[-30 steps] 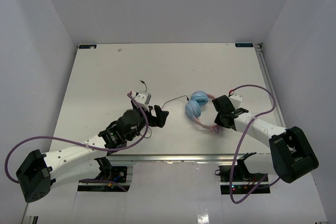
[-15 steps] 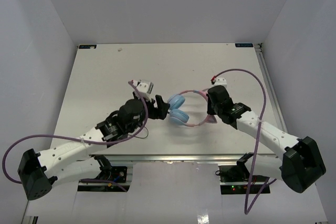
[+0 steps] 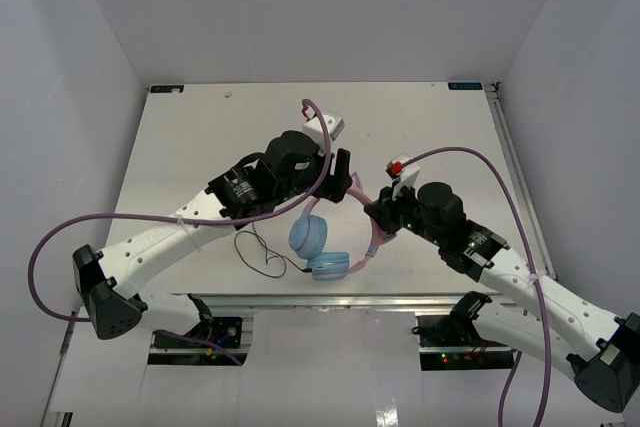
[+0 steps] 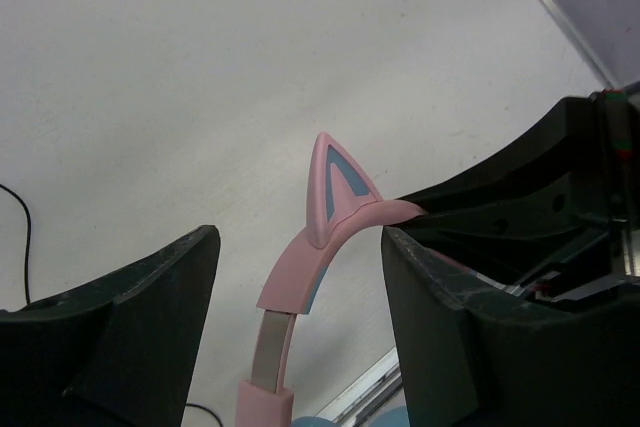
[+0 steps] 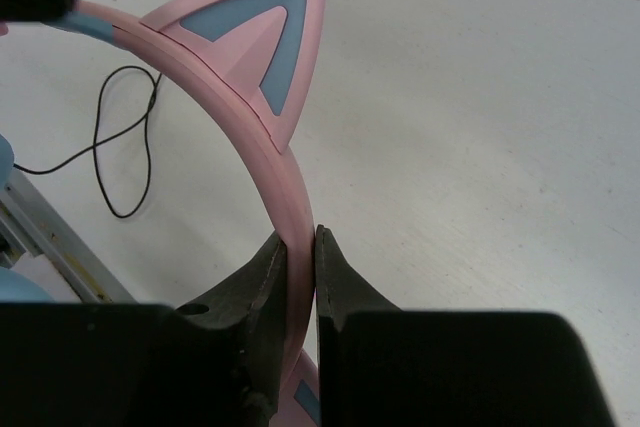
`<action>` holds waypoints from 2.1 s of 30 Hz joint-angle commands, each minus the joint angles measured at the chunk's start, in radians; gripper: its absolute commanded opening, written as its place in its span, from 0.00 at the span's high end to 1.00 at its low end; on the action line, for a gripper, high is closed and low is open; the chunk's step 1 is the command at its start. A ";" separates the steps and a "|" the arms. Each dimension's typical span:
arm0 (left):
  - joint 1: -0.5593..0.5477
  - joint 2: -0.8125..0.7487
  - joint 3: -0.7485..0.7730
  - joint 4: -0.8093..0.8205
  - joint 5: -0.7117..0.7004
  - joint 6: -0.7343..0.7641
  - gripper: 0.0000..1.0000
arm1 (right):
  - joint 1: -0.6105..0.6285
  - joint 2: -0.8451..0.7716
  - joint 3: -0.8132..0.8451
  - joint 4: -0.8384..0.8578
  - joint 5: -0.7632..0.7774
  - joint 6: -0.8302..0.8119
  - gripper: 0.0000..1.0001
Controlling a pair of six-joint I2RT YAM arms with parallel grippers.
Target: Wrap the headphones
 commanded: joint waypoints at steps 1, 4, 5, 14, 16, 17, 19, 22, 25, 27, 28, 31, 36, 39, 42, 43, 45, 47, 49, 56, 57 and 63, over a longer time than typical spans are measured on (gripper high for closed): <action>-0.002 0.012 0.017 -0.065 0.093 0.060 0.25 | 0.021 -0.021 0.015 0.120 -0.082 0.013 0.92; -0.002 0.027 0.009 -0.066 0.092 0.068 0.29 | 0.028 -0.025 0.015 0.119 -0.072 0.016 0.92; -0.002 0.035 0.006 -0.066 0.087 0.069 0.32 | 0.029 -0.027 0.013 0.119 -0.070 0.018 0.92; -0.044 0.104 0.006 -0.122 -0.018 0.085 0.45 | 0.033 -0.017 0.016 0.102 -0.033 0.019 0.92; -0.059 0.115 0.016 -0.134 -0.036 0.090 0.46 | 0.033 -0.015 0.018 0.102 -0.026 0.018 0.92; -0.064 0.120 0.017 -0.138 -0.039 0.091 0.48 | 0.033 -0.012 0.019 0.102 -0.004 0.018 0.92; -0.069 0.128 0.023 -0.143 -0.041 0.093 0.49 | 0.033 -0.008 0.023 0.075 0.002 0.017 0.92; -0.071 0.125 0.028 -0.149 -0.035 0.097 0.43 | 0.033 -0.003 0.027 0.063 0.017 0.017 0.92; -0.071 0.120 0.033 -0.159 -0.032 0.104 0.45 | 0.034 -0.003 0.028 0.056 0.024 0.016 0.92; -0.071 0.124 0.034 -0.167 -0.031 0.109 0.49 | 0.034 -0.006 0.028 0.056 0.023 0.015 0.92; -0.071 0.129 0.034 -0.172 -0.025 0.110 0.52 | 0.033 -0.006 0.028 0.056 0.023 0.015 0.92; -0.072 0.142 0.033 -0.181 -0.006 0.111 0.66 | 0.033 -0.008 0.028 0.056 0.020 0.017 0.92; -0.074 0.166 0.041 -0.178 -0.015 0.094 1.00 | 0.035 0.005 0.033 0.054 0.015 0.019 0.84; -0.074 0.170 0.039 -0.168 -0.080 0.053 1.00 | 0.034 0.002 0.034 0.053 0.029 0.037 0.58; -0.074 0.162 0.004 -0.150 -0.197 -0.008 1.00 | 0.033 -0.014 0.035 0.046 0.113 0.069 0.33; -0.074 0.158 -0.008 -0.149 -0.239 -0.030 1.00 | 0.033 -0.018 0.037 0.039 0.148 0.083 0.29; -0.074 0.139 -0.037 -0.147 -0.324 -0.085 1.00 | 0.034 -0.028 0.049 0.009 0.220 0.127 0.22; -0.074 0.118 -0.072 -0.141 -0.398 -0.148 1.00 | 0.034 -0.039 0.060 -0.014 0.280 0.158 0.17; -0.074 0.092 -0.100 -0.123 -0.431 -0.186 1.00 | 0.034 -0.046 0.067 -0.034 0.316 0.175 0.15; -0.077 -0.027 -0.196 -0.032 -0.424 -0.251 1.00 | 0.033 0.001 0.060 -0.058 0.367 0.170 0.18; -0.079 -0.041 -0.210 -0.020 -0.424 -0.259 1.00 | 0.034 0.008 0.061 -0.057 0.365 0.172 0.19; -0.095 -0.150 -0.304 0.100 -0.424 -0.269 1.00 | 0.035 0.047 0.052 -0.025 0.340 0.201 0.24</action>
